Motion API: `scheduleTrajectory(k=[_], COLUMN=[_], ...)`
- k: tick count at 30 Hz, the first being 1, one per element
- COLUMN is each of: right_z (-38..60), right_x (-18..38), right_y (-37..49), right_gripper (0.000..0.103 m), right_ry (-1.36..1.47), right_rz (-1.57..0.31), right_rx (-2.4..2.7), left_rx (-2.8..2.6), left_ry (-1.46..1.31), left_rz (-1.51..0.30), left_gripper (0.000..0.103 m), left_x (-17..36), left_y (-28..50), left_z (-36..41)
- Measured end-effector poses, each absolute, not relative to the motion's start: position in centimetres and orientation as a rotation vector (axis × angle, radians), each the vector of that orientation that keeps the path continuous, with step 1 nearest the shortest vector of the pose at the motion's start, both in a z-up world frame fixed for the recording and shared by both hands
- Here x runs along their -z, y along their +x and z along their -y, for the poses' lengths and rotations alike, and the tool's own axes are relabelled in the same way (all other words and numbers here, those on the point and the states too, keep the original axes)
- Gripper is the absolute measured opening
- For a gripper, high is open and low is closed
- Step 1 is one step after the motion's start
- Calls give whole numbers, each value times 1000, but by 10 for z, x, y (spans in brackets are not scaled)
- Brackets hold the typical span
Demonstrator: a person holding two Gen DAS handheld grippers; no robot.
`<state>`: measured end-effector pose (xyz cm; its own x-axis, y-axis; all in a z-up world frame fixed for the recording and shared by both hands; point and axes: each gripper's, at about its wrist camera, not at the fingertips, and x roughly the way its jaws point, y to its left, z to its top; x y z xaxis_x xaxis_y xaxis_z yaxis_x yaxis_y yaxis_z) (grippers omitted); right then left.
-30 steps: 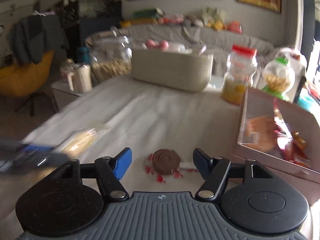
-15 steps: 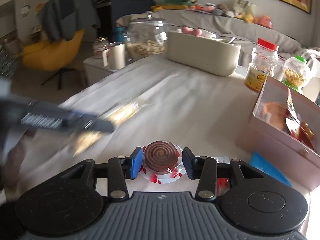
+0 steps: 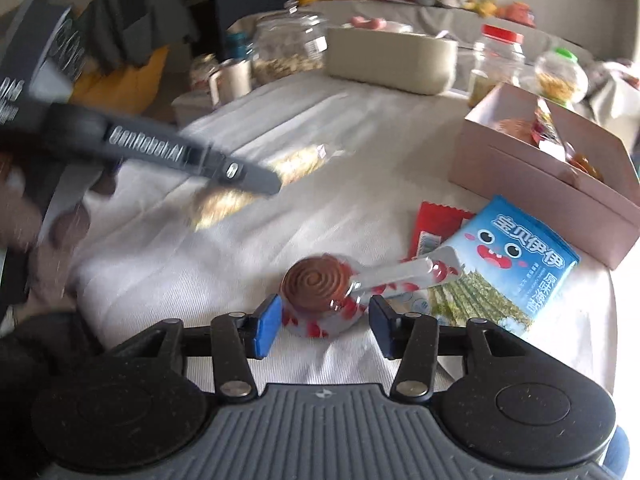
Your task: Organize snacks
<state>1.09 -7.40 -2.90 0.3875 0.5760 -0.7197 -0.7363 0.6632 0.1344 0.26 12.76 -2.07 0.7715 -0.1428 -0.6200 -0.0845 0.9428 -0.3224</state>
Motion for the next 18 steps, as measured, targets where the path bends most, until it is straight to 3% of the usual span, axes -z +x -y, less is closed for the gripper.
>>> scheduleTrajectory(k=[3,18], right_z=[64,58], right_x=[32,22], right_y=[16,3], right_gripper=[64,64], right_ry=[-213,-566], right_rz=[-825,-578], right_rx=[-802,-662], left_rx=[23,6], left_ry=[-346,-361], left_rz=[-697,-716], left_gripper=[34,34], left_x=[22,25], left_y=[2,0], left_z=[-128,-131])
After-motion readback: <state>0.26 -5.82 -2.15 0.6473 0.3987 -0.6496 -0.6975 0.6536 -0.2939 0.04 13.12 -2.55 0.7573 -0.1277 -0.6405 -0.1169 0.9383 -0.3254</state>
